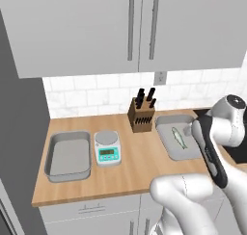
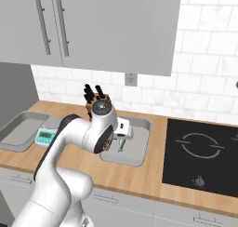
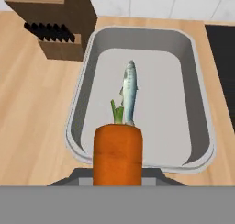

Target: Place one carrot and one fish in each tupperware on the nearby counter, to pack two identical lunches.

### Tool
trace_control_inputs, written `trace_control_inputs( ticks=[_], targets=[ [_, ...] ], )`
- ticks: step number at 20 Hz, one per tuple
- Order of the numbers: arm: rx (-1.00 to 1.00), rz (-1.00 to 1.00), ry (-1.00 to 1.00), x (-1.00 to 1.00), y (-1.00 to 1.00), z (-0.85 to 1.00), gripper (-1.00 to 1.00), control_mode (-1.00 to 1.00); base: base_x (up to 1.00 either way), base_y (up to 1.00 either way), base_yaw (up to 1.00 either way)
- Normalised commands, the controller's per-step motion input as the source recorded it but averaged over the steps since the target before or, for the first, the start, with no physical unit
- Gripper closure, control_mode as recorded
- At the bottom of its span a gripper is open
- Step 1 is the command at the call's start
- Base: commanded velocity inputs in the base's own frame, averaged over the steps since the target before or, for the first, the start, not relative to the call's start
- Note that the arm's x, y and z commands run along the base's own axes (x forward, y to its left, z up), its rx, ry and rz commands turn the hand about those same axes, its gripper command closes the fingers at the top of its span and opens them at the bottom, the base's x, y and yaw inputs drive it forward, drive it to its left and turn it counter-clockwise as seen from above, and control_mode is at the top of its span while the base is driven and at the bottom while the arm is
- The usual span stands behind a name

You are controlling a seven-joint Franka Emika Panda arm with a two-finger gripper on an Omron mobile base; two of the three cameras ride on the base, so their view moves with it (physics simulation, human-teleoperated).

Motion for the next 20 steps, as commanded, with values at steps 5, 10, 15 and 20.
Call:
trace_control_inputs(
  ticks=[5,10,15,20],
  targets=[
    [0.00,0.00,0.09,0.79,-0.25,-0.39,1.00,-1.00,0.00,0.00,0.00],
    [0.00,0.00,0.11,0.66,-0.12,-0.38,1.00,-1.00,0.00,0.00,0.00],
    [0.00,0.00,0.04,0.51,-0.34,-0.38,1.00,-1.00,0.00,0.00,0.00],
    [0.00,0.01,-0.01,0.31,-0.34,-0.53,1.00,-1.00,0.00,0.00,0.00]
  ],
)
